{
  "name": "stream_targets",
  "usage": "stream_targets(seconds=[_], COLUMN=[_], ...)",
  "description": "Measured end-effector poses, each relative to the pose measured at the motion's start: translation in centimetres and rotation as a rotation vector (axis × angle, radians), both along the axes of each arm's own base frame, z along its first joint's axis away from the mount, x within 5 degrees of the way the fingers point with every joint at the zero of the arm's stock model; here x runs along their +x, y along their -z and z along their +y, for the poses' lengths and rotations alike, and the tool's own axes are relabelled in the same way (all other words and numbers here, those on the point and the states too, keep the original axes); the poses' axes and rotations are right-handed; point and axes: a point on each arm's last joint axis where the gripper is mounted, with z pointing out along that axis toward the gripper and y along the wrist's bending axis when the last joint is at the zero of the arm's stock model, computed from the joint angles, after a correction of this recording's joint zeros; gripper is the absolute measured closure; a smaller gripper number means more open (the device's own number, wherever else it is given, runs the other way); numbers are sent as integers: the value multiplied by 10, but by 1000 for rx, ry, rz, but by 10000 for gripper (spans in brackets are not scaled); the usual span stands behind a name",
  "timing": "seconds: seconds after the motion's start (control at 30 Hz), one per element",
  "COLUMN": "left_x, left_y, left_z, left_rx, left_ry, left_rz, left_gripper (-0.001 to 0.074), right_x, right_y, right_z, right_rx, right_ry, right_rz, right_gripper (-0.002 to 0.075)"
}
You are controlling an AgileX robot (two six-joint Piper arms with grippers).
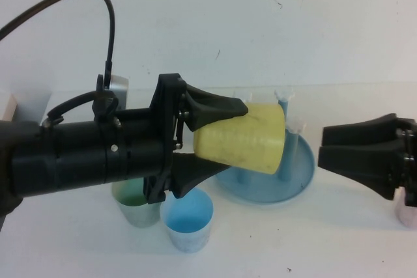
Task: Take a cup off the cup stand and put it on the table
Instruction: Hand over the cup
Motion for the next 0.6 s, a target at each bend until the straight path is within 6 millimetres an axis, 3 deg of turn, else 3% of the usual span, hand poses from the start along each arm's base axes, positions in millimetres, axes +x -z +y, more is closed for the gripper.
stream_targets(seconds=[0.33,0.6], left_x=[2,3], left_y=[1,1], left_z=[1,2], left_rx=[-5,-25], left_ry=[-36,-54], left_rz=[35,78], left_gripper=[160,160], right_x=[16,30], right_y=[-15,-19], right_z=[44,52], right_rx=[7,11], right_ry=[-174,-192], right_rz=[-57,-71], right_gripper=[333,333])
